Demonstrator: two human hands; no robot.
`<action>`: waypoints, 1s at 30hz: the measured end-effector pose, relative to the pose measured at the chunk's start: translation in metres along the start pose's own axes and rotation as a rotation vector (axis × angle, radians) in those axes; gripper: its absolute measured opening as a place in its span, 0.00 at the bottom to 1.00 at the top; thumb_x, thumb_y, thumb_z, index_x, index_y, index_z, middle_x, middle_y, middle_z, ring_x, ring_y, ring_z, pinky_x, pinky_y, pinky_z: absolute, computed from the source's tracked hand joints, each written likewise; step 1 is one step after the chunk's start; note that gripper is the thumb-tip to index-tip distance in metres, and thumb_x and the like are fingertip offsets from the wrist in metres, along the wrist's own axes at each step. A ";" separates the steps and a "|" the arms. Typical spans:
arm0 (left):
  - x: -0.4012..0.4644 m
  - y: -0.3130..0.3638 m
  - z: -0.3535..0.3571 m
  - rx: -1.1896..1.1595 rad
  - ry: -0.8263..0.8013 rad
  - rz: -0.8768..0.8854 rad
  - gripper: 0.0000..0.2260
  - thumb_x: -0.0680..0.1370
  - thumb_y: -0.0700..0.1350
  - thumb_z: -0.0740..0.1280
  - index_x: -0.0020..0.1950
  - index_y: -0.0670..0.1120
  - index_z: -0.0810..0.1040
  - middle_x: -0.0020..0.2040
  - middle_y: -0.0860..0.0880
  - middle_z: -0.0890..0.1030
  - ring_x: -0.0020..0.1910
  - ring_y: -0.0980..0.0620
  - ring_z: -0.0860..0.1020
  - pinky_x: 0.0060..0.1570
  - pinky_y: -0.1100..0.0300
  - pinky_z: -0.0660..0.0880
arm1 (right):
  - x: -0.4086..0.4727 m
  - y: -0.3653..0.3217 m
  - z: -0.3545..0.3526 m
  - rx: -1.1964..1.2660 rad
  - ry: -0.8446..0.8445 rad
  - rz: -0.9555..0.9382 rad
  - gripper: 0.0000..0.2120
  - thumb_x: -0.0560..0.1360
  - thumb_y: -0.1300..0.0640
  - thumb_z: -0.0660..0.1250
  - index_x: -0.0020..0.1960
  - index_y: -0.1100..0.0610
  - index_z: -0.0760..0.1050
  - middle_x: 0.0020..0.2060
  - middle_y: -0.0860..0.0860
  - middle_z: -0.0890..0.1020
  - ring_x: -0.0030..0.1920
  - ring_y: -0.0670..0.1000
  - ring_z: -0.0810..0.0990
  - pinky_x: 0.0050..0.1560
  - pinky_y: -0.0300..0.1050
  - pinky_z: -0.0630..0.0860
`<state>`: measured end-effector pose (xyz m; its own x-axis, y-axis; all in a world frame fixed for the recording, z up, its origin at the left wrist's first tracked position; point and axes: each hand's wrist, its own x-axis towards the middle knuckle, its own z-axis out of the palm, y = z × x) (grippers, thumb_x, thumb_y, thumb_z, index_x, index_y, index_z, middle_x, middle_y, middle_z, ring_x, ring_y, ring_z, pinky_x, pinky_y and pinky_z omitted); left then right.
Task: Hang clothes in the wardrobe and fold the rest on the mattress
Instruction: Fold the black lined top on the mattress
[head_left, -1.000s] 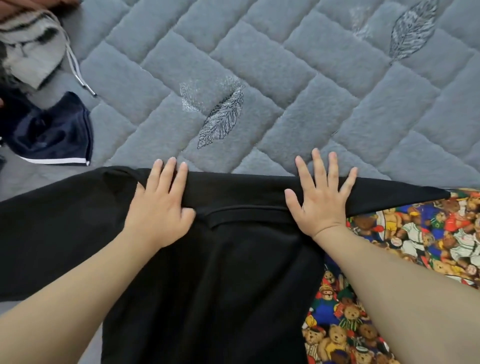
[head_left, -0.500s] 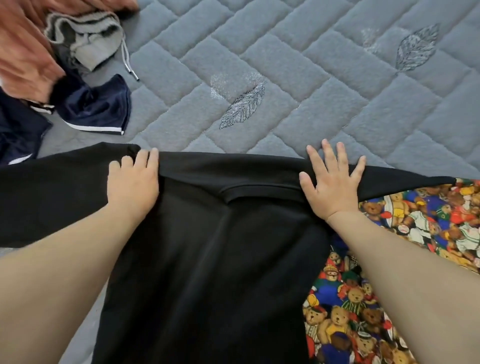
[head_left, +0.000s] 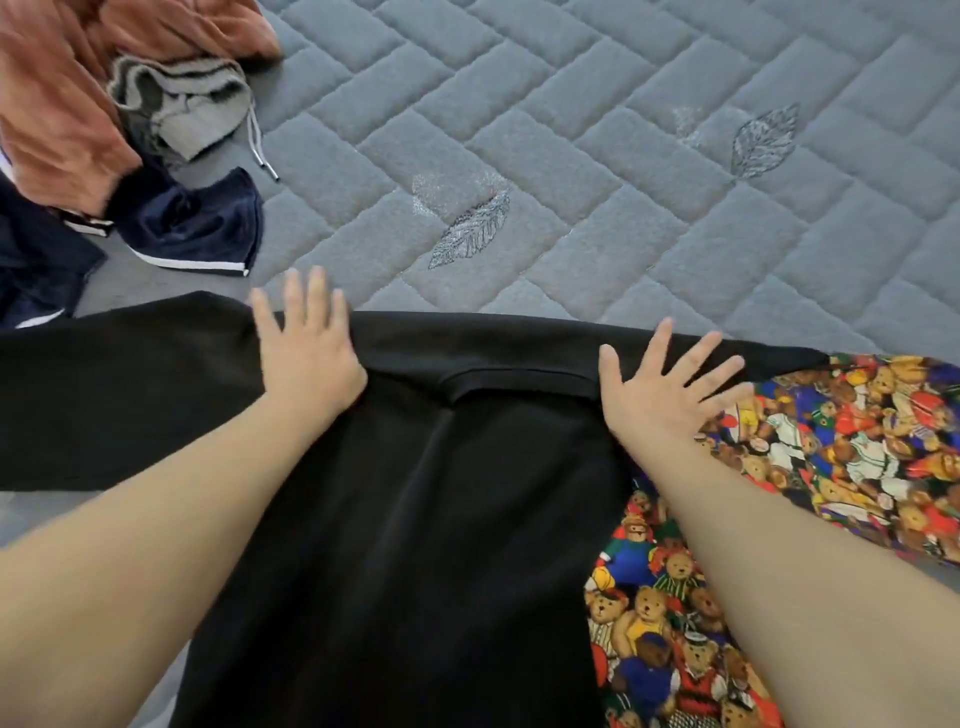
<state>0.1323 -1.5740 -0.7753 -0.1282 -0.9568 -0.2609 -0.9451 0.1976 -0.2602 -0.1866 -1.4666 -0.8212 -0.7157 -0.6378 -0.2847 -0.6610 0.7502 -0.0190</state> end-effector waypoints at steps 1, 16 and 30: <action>-0.008 0.013 0.009 -0.062 0.019 0.144 0.36 0.76 0.46 0.57 0.81 0.44 0.47 0.81 0.42 0.44 0.80 0.39 0.41 0.75 0.35 0.41 | -0.010 -0.020 0.003 -0.015 0.001 -0.110 0.43 0.71 0.25 0.32 0.79 0.46 0.36 0.78 0.62 0.39 0.76 0.69 0.35 0.68 0.72 0.29; -0.064 -0.117 0.075 -0.484 -0.230 -0.193 0.33 0.78 0.69 0.48 0.80 0.61 0.42 0.81 0.56 0.38 0.79 0.49 0.36 0.73 0.37 0.35 | -0.113 -0.165 0.025 -0.114 -0.130 -0.797 0.32 0.76 0.33 0.33 0.78 0.41 0.35 0.79 0.48 0.37 0.77 0.61 0.34 0.68 0.75 0.33; -0.058 -0.305 0.091 -1.947 0.148 -1.487 0.14 0.79 0.44 0.63 0.64 0.45 0.77 0.59 0.46 0.81 0.57 0.46 0.81 0.53 0.56 0.78 | -0.193 -0.300 0.055 -0.296 -0.275 -0.915 0.33 0.79 0.32 0.45 0.80 0.44 0.43 0.79 0.44 0.37 0.78 0.55 0.34 0.68 0.75 0.35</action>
<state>0.4555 -1.5594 -0.7654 0.6441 -0.2472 -0.7239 0.5152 -0.5592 0.6495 0.1621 -1.5587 -0.8130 0.1487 -0.8578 -0.4921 -0.9879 -0.1066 -0.1127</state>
